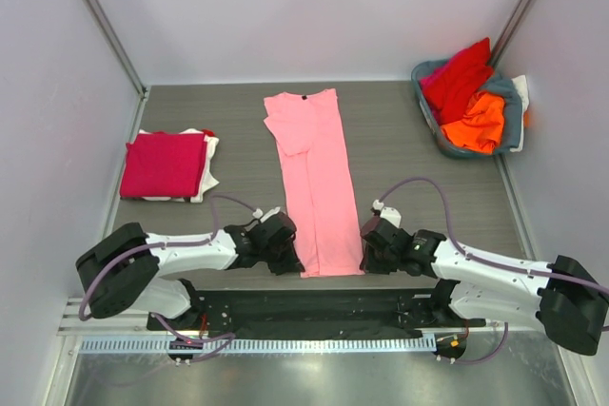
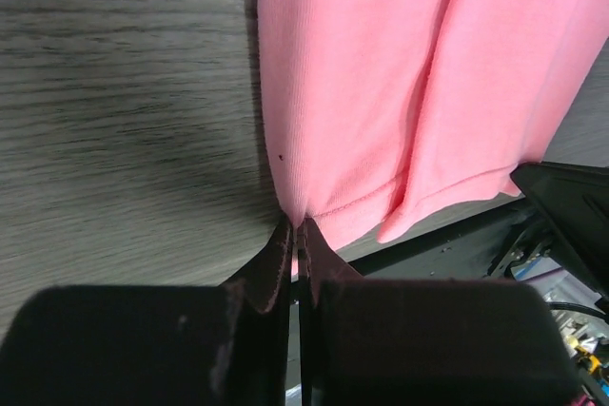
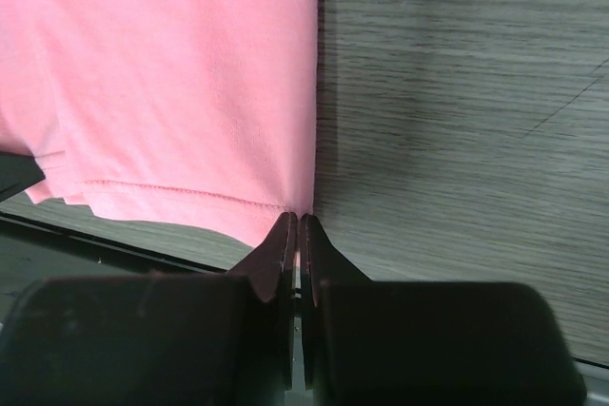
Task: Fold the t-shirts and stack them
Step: Fold the tshirt
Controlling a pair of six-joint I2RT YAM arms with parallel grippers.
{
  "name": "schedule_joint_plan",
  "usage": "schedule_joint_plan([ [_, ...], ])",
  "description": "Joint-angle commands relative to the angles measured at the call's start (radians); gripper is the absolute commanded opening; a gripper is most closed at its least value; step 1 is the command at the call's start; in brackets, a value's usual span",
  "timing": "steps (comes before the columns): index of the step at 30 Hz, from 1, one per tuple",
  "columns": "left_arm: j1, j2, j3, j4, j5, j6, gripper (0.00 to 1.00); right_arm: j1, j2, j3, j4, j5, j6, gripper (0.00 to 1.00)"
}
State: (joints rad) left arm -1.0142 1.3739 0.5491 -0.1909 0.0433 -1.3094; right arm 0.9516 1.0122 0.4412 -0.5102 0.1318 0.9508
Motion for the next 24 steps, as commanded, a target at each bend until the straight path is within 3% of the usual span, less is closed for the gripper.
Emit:
schedule_joint_plan([
  [1, -0.006, -0.012, -0.061, -0.002, -0.036, -0.034, 0.00, -0.002, -0.040, -0.006, -0.024, 0.009, 0.020, 0.01],
  [14, -0.006, -0.113, -0.179, -0.008, -0.059, -0.085, 0.00, -0.004, -0.100, -0.028, -0.077, 0.029, 0.042, 0.04],
  [24, -0.006, -0.145, -0.143, -0.034, -0.013, -0.074, 0.00, -0.002, -0.113, -0.010, -0.039, -0.024, 0.046, 0.04],
])
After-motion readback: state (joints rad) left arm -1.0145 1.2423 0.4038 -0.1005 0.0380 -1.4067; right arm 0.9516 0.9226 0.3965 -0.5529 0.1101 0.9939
